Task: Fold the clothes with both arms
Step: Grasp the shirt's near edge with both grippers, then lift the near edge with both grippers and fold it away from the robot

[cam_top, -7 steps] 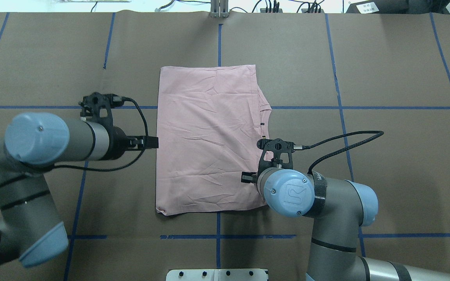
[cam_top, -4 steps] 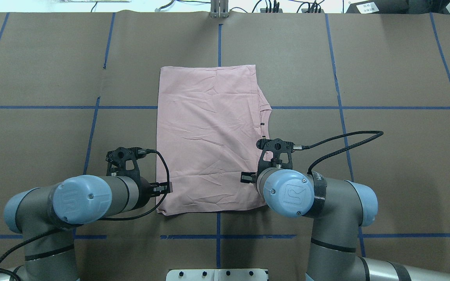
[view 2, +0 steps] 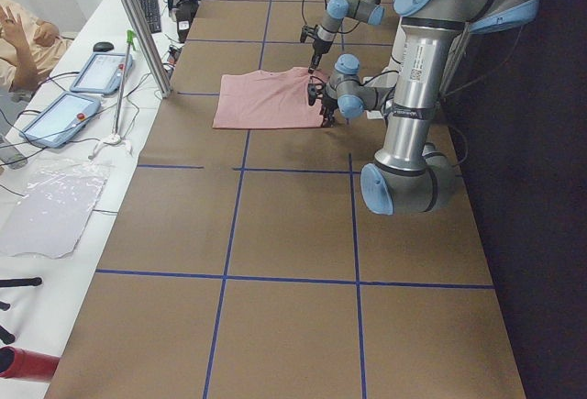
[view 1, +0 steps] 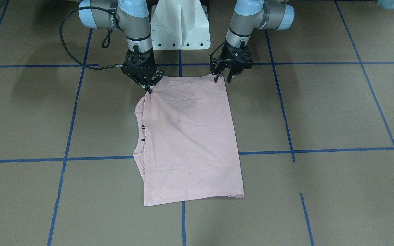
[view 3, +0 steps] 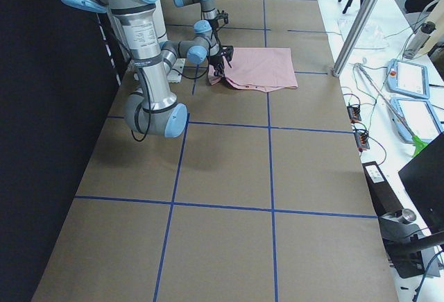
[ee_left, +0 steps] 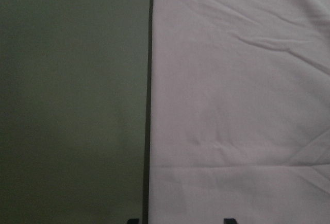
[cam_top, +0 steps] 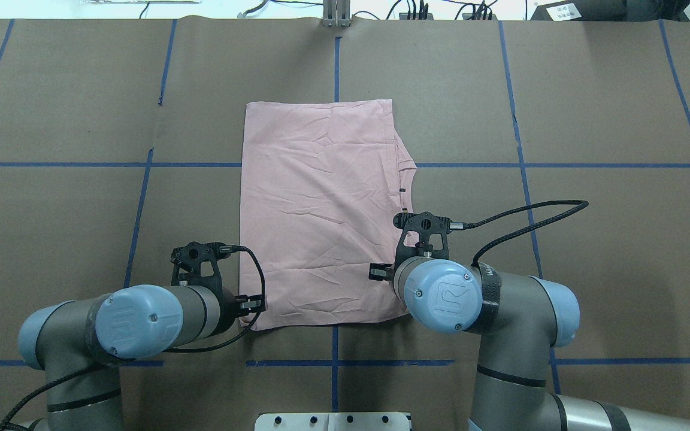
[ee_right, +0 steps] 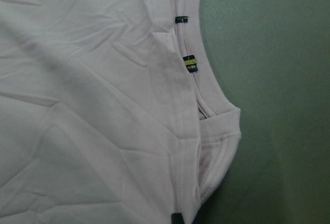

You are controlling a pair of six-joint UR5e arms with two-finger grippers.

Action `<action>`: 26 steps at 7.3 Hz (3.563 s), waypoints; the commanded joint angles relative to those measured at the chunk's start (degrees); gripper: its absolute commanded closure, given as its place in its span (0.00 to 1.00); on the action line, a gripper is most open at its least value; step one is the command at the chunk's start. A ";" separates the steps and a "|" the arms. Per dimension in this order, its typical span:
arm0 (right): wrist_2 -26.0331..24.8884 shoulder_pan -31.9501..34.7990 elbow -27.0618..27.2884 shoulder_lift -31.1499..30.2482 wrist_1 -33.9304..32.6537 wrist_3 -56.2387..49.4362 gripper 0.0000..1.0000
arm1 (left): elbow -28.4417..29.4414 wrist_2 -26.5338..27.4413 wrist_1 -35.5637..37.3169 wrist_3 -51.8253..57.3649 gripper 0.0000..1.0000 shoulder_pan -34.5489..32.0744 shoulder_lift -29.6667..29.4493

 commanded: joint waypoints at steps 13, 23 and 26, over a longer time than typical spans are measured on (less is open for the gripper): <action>0.00 0.01 0.00 0.05 0.00 0.00 1.00 | 0.55 0.05 0.00 -0.03 0.74 1.49 -0.26; 0.70 -5.87 27.32 -3.03 -21.95 4.39 1.00 | -26.76 -6.01 25.62 0.76 1.00 1.32 -4.36; 0.09 -6.76 22.34 -2.24 -21.62 4.31 1.00 | -23.46 -5.58 26.10 1.37 1.00 0.27 -5.53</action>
